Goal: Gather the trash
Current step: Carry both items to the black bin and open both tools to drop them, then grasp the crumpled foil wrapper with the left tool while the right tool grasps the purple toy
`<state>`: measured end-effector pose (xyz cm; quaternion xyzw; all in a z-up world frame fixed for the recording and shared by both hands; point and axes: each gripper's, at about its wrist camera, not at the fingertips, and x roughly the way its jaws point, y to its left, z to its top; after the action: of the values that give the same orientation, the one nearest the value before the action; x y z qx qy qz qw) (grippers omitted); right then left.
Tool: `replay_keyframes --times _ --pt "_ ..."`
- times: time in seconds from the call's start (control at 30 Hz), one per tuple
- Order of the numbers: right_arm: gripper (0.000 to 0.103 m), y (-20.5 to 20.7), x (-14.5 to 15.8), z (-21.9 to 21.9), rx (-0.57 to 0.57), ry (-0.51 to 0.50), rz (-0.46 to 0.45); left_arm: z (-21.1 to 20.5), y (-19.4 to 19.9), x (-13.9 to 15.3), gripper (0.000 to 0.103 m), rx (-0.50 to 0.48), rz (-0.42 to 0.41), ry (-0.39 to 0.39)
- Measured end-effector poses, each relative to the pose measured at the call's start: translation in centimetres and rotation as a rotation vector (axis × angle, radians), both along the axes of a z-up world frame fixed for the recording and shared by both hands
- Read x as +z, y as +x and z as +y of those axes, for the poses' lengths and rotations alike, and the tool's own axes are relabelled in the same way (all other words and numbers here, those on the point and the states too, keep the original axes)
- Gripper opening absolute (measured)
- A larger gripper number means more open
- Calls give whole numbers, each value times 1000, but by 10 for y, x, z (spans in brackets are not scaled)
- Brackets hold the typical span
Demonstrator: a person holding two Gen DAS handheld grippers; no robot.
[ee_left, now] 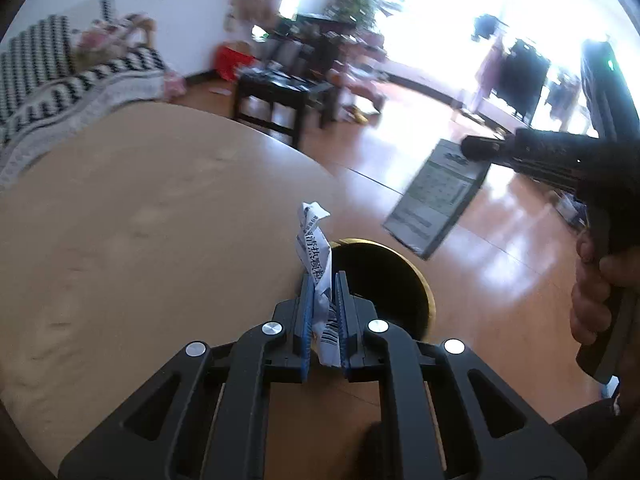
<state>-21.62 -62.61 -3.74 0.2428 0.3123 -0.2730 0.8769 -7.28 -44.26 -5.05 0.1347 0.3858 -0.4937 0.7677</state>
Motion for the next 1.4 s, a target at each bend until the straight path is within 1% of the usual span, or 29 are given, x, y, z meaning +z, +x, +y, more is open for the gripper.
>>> replay_keyframes --times 0.1,0.2,0.3,0.4,0.53,0.73,0.83,0.9,0.93,0.97,1.0,1.03,1.07,1.13,1.2,1.4 --pt "13 -17 -21 -20 -30 13 56 -25 -15 -19 10 -51 26 18" --pt "13 -20 -29 -26 -36 21 77 -44 -23 -34 9 -92 43 35" --pt "13 -19 -40 -29 -38 28 108 -58 -26 -47 9 -113 53 48" --pt "13 -14 -48 -32 -37 35 130 -65 -22 -58 8 -112 64 66" --pt "13 -11 -50 -32 -28 38 136 -71 -18 -63 8 -104 76 69" --pt "13 -7 -48 -32 -24 39 139 -77 -19 -62 8 -103 88 68" --pt "13 -8 -50 -33 -31 47 144 -76 -19 -61 10 -108 100 70" --pt "13 -7 -53 -35 -34 65 154 -75 -21 -61 30 -110 102 78" --pt "14 -7 -56 -37 -32 77 158 -75 -22 -60 61 -106 99 76" --pt "22 -7 -58 -39 -36 92 167 -74 -23 -58 80 -99 92 59" --pt "31 -7 -60 -40 -39 98 168 -73 -23 -56 81 -94 85 44" --pt "57 -8 -60 -41 -43 98 166 -72 -25 -53 82 -98 82 34" --pt "71 -10 -58 -41 -53 90 155 -72 -25 -51 82 -106 83 32" --pt "72 -13 -53 -39 -68 69 132 -71 -25 -50 83 -110 83 26" --pt "72 -14 -50 -39 -70 71 120 -70 -25 -49 84 -108 89 27" --pt "72 -12 -46 -34 -65 66 117 -65 -27 -40 86 -115 73 21"
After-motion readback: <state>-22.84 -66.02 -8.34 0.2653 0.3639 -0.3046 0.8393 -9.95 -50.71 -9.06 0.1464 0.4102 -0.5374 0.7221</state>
